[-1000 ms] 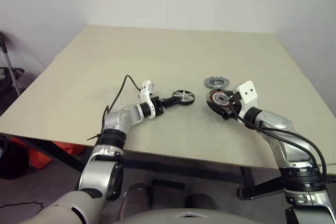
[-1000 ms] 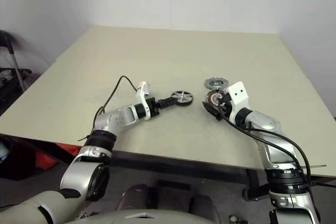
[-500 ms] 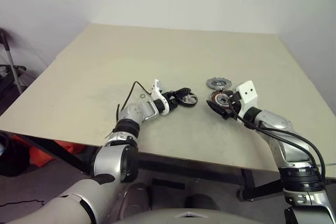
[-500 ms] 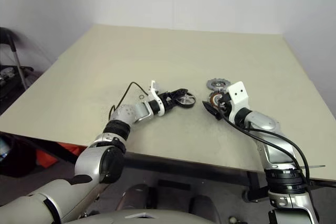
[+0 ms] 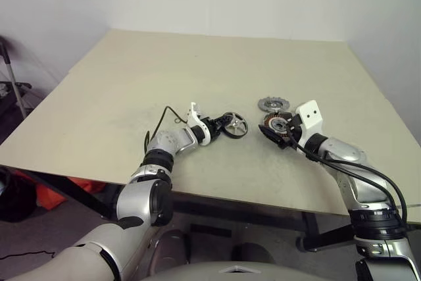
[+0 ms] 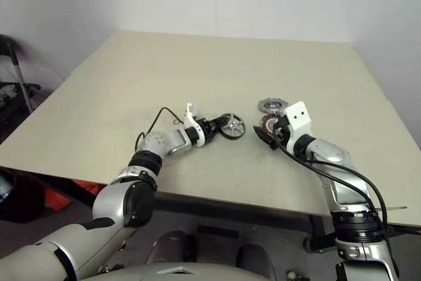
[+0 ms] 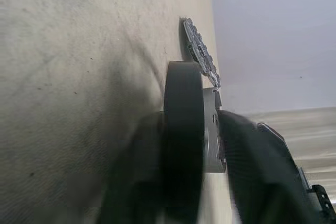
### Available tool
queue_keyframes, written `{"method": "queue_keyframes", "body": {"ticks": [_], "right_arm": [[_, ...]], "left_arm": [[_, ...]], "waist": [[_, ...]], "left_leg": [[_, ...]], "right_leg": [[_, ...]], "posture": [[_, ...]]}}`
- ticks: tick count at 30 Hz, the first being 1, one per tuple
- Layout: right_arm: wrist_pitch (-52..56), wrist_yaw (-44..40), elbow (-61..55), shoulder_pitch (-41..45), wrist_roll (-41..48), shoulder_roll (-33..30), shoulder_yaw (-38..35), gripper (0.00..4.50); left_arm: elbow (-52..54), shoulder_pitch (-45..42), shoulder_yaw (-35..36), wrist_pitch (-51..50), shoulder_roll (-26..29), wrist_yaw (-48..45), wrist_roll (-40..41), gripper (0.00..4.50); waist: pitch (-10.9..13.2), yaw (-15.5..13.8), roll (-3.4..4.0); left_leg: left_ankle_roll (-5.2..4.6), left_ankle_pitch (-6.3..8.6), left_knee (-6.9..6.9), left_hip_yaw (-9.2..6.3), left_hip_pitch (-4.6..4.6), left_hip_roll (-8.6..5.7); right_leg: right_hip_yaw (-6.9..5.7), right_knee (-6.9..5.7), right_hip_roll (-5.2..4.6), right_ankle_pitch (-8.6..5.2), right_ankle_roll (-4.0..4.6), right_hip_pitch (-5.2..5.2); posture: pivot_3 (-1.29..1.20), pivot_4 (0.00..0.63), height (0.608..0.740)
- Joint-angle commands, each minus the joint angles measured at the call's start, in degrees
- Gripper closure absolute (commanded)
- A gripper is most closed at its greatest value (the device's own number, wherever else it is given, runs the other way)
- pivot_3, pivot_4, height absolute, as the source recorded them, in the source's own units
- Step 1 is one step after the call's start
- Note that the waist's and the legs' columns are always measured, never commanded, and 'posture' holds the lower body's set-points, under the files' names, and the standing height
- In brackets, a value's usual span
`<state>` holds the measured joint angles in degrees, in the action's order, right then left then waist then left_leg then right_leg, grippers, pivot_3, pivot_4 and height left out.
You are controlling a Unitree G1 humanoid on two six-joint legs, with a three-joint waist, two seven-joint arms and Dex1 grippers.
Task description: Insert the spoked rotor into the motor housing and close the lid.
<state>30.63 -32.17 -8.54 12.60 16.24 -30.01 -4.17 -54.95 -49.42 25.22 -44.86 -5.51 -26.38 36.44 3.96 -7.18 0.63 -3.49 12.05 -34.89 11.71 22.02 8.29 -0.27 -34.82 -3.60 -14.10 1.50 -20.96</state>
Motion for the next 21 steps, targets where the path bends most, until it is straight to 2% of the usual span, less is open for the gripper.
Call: {"method": "queue_keyframes", "body": {"ticks": [1,12,16,21], "right_arm": [[-0.96,0.40,-1.04,1.19,-0.07,-0.12,-0.92,0.15],[-0.64,0.51,-1.08,1.27,-0.29,-0.21,-1.07,0.15],[-0.65,0.59,-0.96,1.39,-0.32,-0.17,-1.07,0.15],[-0.75,0.68,-0.79,1.49,-0.40,-0.16,-0.91,0.15]], "left_arm": [[0.95,-0.65,0.14,-0.39,0.06,-0.60,0.83,3.32],[1.80,0.32,0.56,-0.85,0.50,-2.18,1.50,3.32],[2.15,0.55,0.52,-1.02,0.50,-2.55,1.61,4.11],[1.83,0.49,1.33,-0.84,0.96,-2.01,2.10,4.10]], "waist": [[0.01,0.00,-0.02],[0.02,0.02,-0.01],[0.02,0.04,-0.02],[0.02,0.06,-0.02]], "left_leg": [[0.00,-0.01,0.00,0.00,0.01,0.00],[-0.02,-0.03,0.08,0.00,0.03,-0.01],[-0.02,-0.03,0.10,0.00,0.01,-0.01],[-0.01,-0.04,0.12,0.00,0.01,-0.01]], "right_leg": [[-0.01,0.00,0.00,0.00,0.00,0.00],[-0.08,0.04,-0.04,0.00,0.00,-0.01],[-0.08,0.06,-0.05,0.00,0.01,0.00],[-0.09,0.06,-0.05,0.00,0.01,0.00]], "posture": [[0.00,0.000,0.740],[0.00,0.000,0.740],[0.00,0.000,0.740],[0.00,0.000,0.740]]}}
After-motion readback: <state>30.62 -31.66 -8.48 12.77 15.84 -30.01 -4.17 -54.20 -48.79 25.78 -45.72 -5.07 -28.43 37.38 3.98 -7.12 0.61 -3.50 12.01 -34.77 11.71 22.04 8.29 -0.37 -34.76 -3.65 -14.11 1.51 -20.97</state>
